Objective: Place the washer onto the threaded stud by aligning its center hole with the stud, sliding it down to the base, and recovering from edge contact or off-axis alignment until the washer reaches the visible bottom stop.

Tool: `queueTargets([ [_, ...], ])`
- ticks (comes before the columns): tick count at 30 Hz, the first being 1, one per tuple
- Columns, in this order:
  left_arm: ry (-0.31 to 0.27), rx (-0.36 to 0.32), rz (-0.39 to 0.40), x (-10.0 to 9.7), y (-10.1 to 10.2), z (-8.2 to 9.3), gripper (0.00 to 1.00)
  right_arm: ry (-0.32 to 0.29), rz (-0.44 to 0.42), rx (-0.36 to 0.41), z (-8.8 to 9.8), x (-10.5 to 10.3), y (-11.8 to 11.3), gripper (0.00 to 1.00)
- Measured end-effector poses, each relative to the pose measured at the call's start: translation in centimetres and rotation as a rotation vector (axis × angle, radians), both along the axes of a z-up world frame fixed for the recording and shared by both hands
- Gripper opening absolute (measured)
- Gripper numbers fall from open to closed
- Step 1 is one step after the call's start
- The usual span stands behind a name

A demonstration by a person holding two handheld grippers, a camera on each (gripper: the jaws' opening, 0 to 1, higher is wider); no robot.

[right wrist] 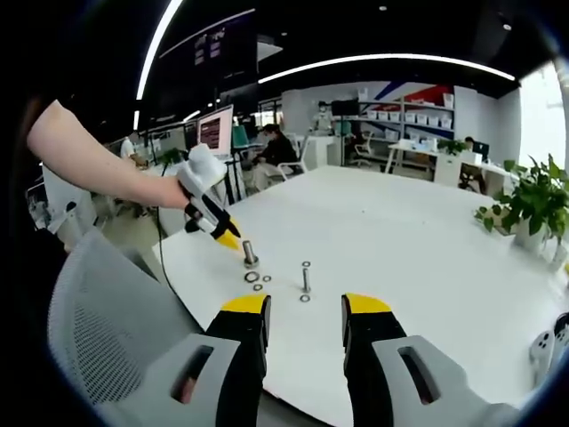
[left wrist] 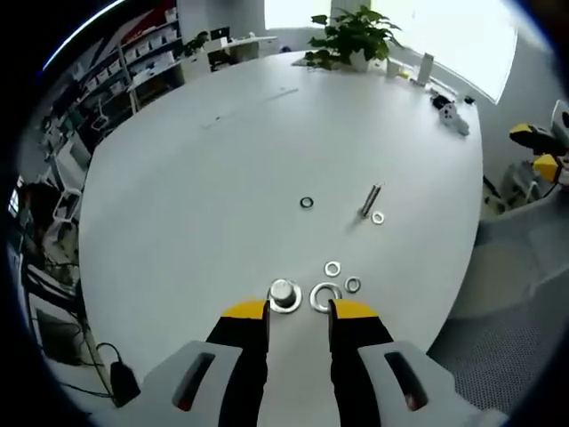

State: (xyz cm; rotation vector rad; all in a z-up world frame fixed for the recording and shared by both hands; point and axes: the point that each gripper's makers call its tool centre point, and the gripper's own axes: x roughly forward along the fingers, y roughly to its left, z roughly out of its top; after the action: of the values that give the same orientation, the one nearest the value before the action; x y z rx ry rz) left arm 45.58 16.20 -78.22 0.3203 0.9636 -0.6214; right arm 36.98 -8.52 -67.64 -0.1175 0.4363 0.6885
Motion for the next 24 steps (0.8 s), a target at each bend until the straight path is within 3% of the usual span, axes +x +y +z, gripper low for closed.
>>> queueTargets([
  [24,-0.017,-0.040,0.059,-2.3,-0.5,0.1,0.26,-0.031,0.090,-0.016,0.3,-0.9,1.6,0.35],
])
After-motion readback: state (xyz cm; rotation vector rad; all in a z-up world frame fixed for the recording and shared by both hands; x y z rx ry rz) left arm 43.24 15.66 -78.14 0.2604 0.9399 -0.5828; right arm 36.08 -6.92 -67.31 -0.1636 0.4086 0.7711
